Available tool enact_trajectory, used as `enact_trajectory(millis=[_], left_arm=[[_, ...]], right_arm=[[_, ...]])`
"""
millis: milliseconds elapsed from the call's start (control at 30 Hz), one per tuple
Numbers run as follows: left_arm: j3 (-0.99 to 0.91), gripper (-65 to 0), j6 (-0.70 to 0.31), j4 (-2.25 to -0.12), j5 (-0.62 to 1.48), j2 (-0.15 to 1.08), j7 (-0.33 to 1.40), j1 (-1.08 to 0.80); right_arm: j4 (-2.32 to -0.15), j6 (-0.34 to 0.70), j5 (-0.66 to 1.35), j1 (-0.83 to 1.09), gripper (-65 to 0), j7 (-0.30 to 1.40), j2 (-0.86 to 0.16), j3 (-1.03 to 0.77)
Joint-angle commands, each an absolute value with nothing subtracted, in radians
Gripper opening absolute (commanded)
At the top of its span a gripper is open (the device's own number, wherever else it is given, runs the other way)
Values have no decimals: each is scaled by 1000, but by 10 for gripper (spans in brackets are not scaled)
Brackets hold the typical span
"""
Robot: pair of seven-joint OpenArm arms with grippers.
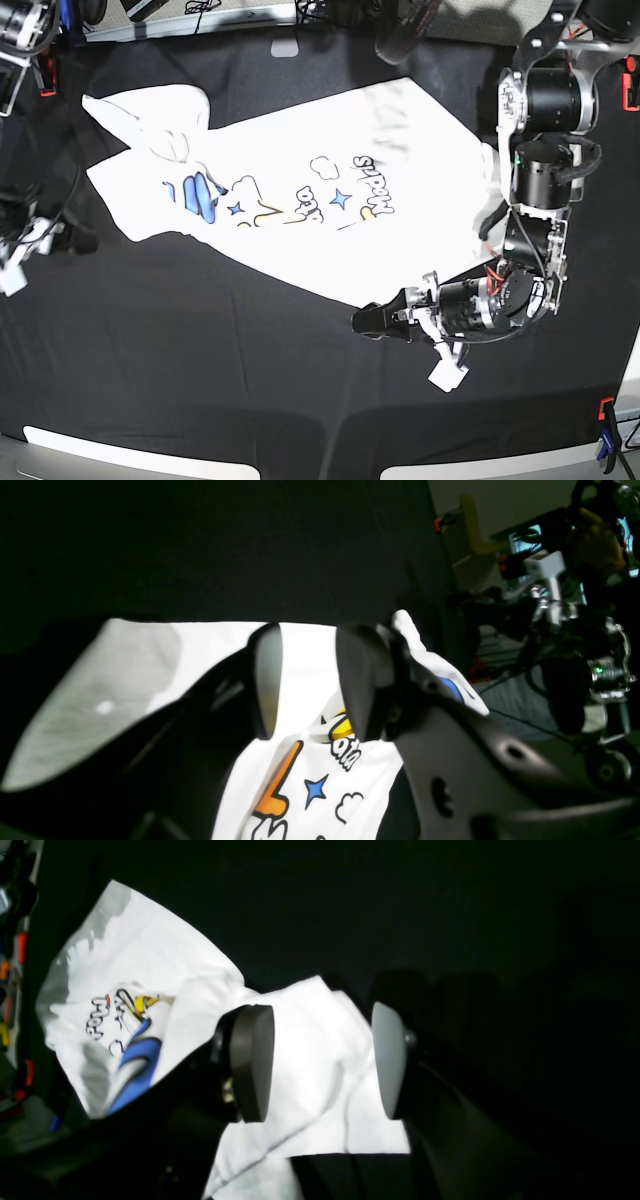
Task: Layout the t-shirt on the table in an organized manner, then fold the t-shirt properly
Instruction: 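Grasp the shirt edge near the collar with the right gripper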
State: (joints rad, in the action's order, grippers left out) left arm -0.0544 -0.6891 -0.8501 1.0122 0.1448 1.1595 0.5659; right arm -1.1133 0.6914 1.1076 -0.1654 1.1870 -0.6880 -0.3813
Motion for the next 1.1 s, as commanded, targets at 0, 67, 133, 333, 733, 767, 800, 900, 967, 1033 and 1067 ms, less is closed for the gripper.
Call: enact_trajectory(millis=[0,67,133,333,733,767,800,900,967,1033,1067], left_arm=[[-57,-428,-698,-866,1040,147,1151,599],[-57,-428,-698,-866,1040,147,1151,599],[-57,-428,-698,-866,1040,147,1151,599],[-57,-428,-698,-866,1040,147,1151,599],[-57,-428,-698,-866,1040,147,1151,598],[-57,-428,-698,-866,1040,147,1151,598],[-57,-428,-698,-866,1040,147,1151,598],[-57,-428,-698,-866,1040,147,1151,598],[-57,-428,-698,-866,1040,147,1151,598],[-57,-428,-698,-866,1040,147,1151,599],[-57,-428,-698,-866,1040,147,1151,598]], right_arm=[[-1157,698,1166,-186,-346,1170,-728,-387],[-1207,698,1193,-190,-346,1169,-747,-387],[-1251,698,1179,-208,-346,1168,-751,-389],[-1299,698,1097,-302,-346,1127,-733,-424],[-1301,698,681,-343,-408,826,-717,-546],[-1301,698,620,-344,-411,796,-712,-553],[-1301,698,557,-344,-411,767,-707,-559],[-1303,688,323,-343,-411,692,-701,-562],[-1303,574,159,-343,-427,636,-701,-562],[-1303,451,56,-343,-437,596,-704,-562],[-1303,398,34,-343,-437,581,-707,-562]])
